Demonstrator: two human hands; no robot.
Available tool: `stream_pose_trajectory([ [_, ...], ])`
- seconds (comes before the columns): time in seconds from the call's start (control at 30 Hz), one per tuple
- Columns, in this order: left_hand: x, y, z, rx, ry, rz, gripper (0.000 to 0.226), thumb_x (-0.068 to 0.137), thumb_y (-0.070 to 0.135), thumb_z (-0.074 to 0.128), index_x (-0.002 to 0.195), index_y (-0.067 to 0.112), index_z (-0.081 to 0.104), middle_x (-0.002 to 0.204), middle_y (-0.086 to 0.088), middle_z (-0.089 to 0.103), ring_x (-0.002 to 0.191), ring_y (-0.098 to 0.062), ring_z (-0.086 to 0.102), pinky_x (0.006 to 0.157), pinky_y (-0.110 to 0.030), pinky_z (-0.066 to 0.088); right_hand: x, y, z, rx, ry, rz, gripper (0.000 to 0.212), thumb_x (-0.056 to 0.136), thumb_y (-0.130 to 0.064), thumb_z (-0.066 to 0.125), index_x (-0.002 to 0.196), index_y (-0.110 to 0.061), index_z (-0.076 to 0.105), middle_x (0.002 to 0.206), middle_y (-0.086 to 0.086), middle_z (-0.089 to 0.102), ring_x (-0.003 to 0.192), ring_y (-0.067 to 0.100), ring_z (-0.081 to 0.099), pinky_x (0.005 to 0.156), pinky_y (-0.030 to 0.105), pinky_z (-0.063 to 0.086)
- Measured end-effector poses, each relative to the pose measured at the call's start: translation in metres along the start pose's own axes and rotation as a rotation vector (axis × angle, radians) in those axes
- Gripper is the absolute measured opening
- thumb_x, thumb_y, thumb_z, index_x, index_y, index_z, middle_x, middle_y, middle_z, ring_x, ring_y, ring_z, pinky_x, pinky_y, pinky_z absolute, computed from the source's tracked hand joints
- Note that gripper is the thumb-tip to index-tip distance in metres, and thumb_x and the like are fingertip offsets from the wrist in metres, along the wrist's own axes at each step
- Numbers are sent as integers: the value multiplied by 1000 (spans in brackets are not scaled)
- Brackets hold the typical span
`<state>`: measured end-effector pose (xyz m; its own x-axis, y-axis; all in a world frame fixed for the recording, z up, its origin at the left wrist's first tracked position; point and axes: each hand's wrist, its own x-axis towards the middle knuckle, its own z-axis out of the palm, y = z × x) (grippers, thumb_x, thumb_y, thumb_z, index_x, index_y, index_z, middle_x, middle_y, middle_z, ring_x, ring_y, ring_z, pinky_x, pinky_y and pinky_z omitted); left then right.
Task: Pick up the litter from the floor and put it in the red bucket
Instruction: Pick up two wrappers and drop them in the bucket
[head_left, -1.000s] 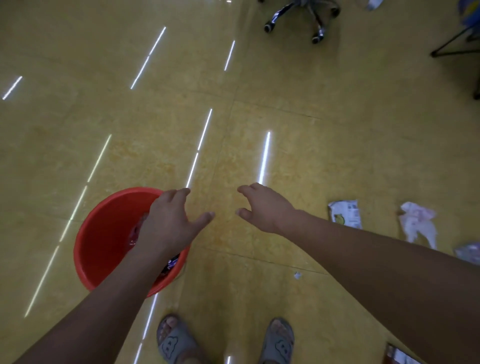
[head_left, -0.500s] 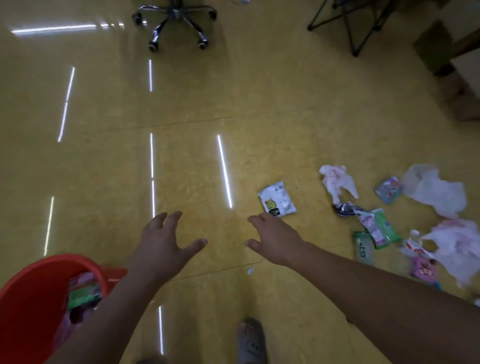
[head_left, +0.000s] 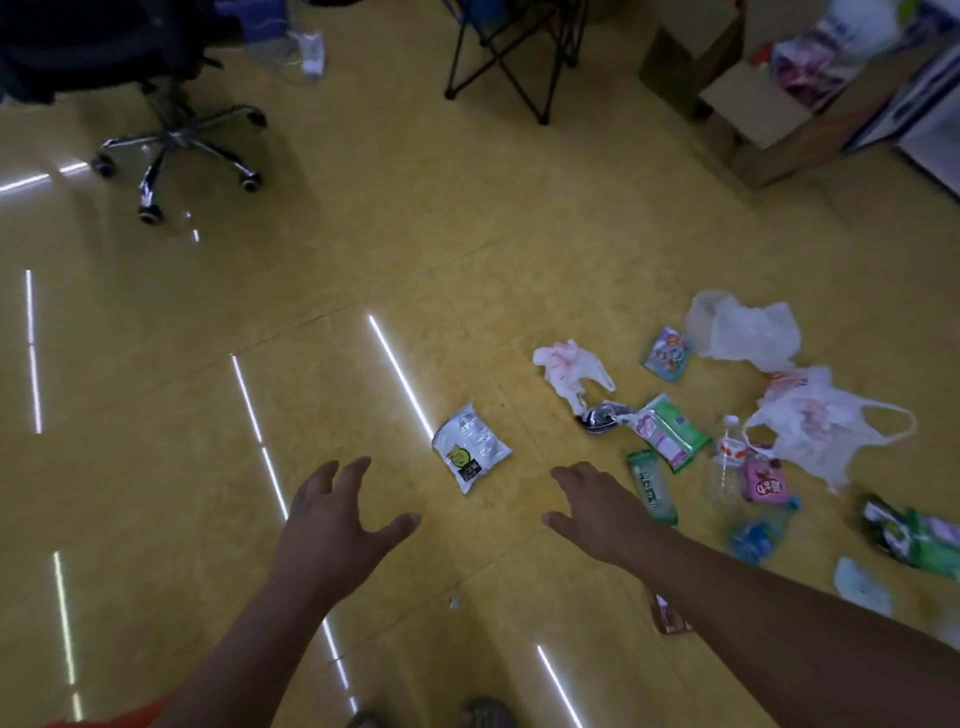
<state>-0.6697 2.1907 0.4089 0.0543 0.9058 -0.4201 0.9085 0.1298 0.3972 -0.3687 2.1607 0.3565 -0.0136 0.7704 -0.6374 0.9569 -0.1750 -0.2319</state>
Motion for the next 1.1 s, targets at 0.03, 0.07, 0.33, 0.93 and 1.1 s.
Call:
stream_pose_trajectory([
  [0.03, 6, 5, 0, 20, -7, 12, 98, 67, 72, 68, 148, 28, 35, 155, -13, 30, 143, -30, 26, 112, -45, 32, 1, 8, -2, 14, 0, 19, 66, 94, -53, 50, 148, -21, 30, 145, 8, 36, 124, 30, 45, 95, 44, 47],
  [0.07, 12, 11, 1, 30, -12, 21, 98, 67, 72, 68, 148, 28, 36, 155, -14, 31, 143, -30, 27, 112, -44, 32, 3, 16, -4, 28, 4, 36, 67, 93, -54, 51, 148, -21, 30, 145, 8, 36, 124, 30, 45, 95, 43, 47],
  [0.33, 70, 37, 18, 78, -73, 98, 100, 64, 75, 67, 147, 29, 37, 153, -15, 32, 143, -31, 25, 113, -43, 30, 20, 53, -18, 93, 6, 149, 69, 91, -55, 53, 146, -20, 31, 143, 9, 37, 125, 31, 45, 97, 44, 46],
  [0.93, 247, 65, 35, 221, -306, 248, 104, 63, 81, 61, 149, 32, 28, 155, -12, 24, 146, -31, 14, 109, -55, 34, 135, 58, -71, 173, -26, 388, 80, 90, -53, 57, 153, -21, 18, 151, 18, 30, 133, 35, 40, 106, 42, 40],
  [1.1, 258, 59, 56, 247, -358, 220, 108, 58, 85, 58, 148, 37, 23, 156, -9, 21, 146, -32, 12, 107, -57, 36, 163, 63, -70, 139, -85, 386, 87, 90, -57, 55, 155, -24, 7, 160, 20, 11, 140, 40, 31, 109, 45, 36],
])
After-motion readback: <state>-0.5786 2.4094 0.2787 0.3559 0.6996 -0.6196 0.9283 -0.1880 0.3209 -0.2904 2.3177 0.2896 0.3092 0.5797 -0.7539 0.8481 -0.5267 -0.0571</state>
